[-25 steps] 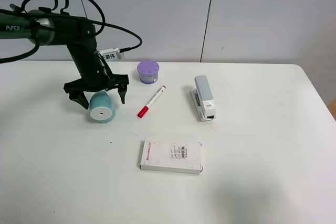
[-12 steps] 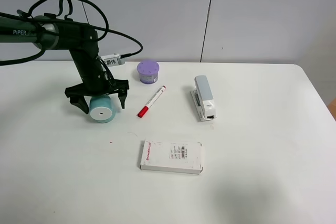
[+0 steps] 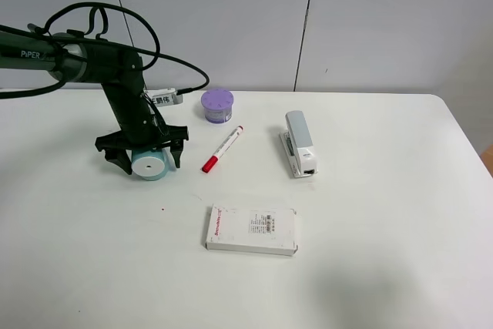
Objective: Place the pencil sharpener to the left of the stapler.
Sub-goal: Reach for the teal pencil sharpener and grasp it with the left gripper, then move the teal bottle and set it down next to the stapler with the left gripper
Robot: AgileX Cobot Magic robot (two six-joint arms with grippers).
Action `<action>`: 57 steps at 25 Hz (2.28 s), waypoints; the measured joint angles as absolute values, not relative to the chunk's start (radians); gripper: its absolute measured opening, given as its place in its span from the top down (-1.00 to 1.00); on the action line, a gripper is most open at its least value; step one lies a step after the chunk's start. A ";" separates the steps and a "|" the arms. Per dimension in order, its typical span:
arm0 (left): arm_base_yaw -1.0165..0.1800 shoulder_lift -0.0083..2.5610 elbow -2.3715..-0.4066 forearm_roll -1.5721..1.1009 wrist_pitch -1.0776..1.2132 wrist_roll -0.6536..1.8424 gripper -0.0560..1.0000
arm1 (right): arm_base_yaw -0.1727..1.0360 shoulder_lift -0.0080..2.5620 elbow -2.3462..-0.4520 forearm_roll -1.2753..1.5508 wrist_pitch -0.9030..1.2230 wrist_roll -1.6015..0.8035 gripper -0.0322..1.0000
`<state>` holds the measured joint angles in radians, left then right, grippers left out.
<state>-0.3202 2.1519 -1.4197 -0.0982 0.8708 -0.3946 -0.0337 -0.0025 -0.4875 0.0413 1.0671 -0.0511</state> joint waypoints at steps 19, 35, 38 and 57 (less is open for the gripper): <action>-0.327 1.977 -1.459 -0.084 1.025 -0.441 -0.39 | -0.034 -0.003 -0.487 0.041 1.067 -0.051 -0.98; -0.582 1.974 -1.642 -0.162 1.096 -0.621 -0.39 | -0.034 -0.003 -0.487 0.041 1.067 -0.050 -0.98; -0.612 2.019 -1.644 -0.180 1.092 -0.628 -0.39 | -0.034 -0.003 -0.487 0.041 1.067 -0.050 -0.98; -0.661 2.407 -2.104 -0.199 1.205 -0.599 -0.39 | -0.034 -0.003 -0.487 0.041 1.067 -0.050 -0.98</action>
